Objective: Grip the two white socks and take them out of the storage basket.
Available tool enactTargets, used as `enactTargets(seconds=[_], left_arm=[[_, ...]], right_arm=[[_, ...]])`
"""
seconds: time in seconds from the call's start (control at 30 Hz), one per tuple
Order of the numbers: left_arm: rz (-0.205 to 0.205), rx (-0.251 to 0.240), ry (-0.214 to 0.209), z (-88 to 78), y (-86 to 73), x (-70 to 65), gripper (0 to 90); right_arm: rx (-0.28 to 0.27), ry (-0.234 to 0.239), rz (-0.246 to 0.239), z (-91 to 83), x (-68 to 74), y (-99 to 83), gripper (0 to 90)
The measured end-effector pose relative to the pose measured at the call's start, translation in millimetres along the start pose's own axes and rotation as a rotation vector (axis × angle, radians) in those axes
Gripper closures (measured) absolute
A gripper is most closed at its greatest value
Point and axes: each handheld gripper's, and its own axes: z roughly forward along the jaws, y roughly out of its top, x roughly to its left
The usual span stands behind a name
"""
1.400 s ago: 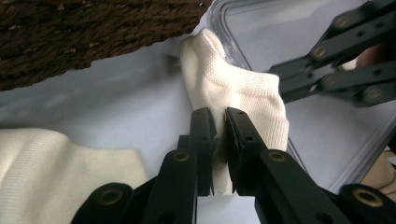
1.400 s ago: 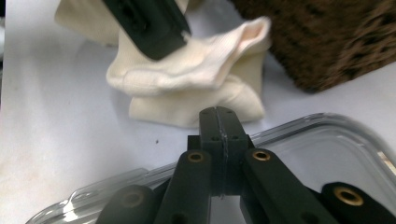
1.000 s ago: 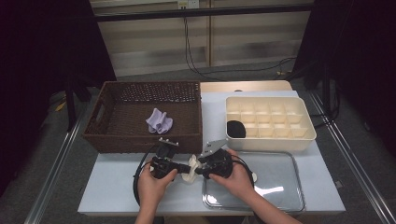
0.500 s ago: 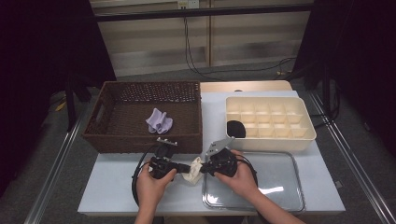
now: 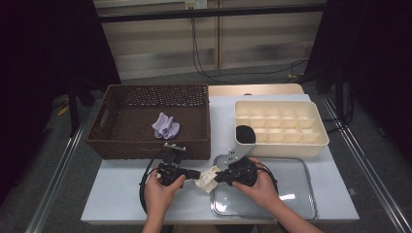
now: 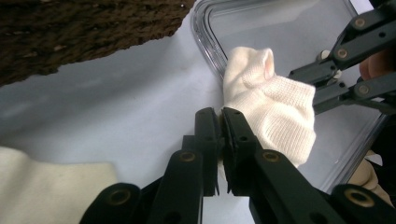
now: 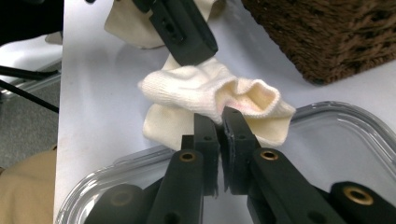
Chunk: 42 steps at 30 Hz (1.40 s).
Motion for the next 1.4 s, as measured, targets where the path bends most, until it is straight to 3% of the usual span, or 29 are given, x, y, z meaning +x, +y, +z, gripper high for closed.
enactTargets(seconds=[0.13,0.23,0.33,0.43,0.53,0.67,0.7,0.77,0.83,0.87,0.97,1.07,1.1,1.2,1.27,1.3,1.4], left_arm=[[0.018,0.01,0.008,1.5,-0.4,-1.2,85.3],[0.018,0.022,0.05,3.6,-1.5,-1.0,85.3],[-0.001,0.019,0.025,5.0,-2.9,1.2,84.5],[-0.009,0.018,0.018,5.0,-2.7,0.7,82.4],[0.011,0.035,0.022,6.0,-2.2,-0.1,80.6],[-0.004,0.03,0.018,7.6,-2.7,-1.5,79.6],[0.002,0.043,0.01,8.1,-3.0,-1.5,79.4],[-0.006,0.047,0.006,9.4,-3.4,-3.4,79.3],[0.01,0.053,0.008,10.7,-3.3,-4.5,79.2],[0.012,0.054,0.012,11.5,-3.3,-5.7,78.7],[0.029,0.059,0.033,11.9,-3.0,-5.7,72.9],[0.042,0.053,0.047,10.1,-2.6,-5.0,63.7],[0.042,0.017,0.065,5.8,-2.4,-4.2,59.6],[0.047,-0.027,0.088,-2.5,-1.6,-3.6,50.6],[0.053,-0.032,0.098,-4.7,-1.2,-3.7,47.5],[0.062,-0.044,0.123,-7.2,-0.7,-4.3,43.2],[0.069,-0.048,0.129,-8.0,0.2,-6.0,38.0]], right_arm=[[0.006,-0.01,0.0,-2.5,-0.8,-0.8,85.9],[-0.004,-0.033,0.004,-4.8,-2.7,-3.9,83.4],[-0.019,-0.033,0.029,-11.1,-6.5,-6.9,85.2],[-0.016,-0.048,0.016,-15.5,-5.8,-7.5,84.7],[-0.039,-0.058,0.017,-18.7,-3.3,-4.5,77.3],[-0.044,-0.039,0.02,-14.2,1.7,-0.8,67.7],[-0.029,-0.041,0.024,-6.1,5.7,-1.6,56.4],[-0.015,-0.054,0.01,2.3,7.5,-4.4,56.0],[-0.007,-0.081,0.008,7.1,7.1,-7.0,62.1],[-0.015,-0.07,0.007,8.0,5.6,-7.7,71.2],[-0.029,-0.055,0.031,8.7,1.6,-7.5,84.3],[-0.023,-0.063,0.027,6.4,-0.5,-5.3,86.7],[-0.023,-0.06,0.021,4.8,-1.9,-5.2,87.0],[-0.028,-0.06,0.037,0.3,-4.9,-6.4,87.7],[-0.028,-0.058,0.039,-0.9,-5.9,-6.8,87.7],[-0.031,-0.061,0.039,-3.0,-8.0,-7.6,87.7],[-0.037,-0.063,0.049,-6.3,-11.9,-8.6,87.7]])
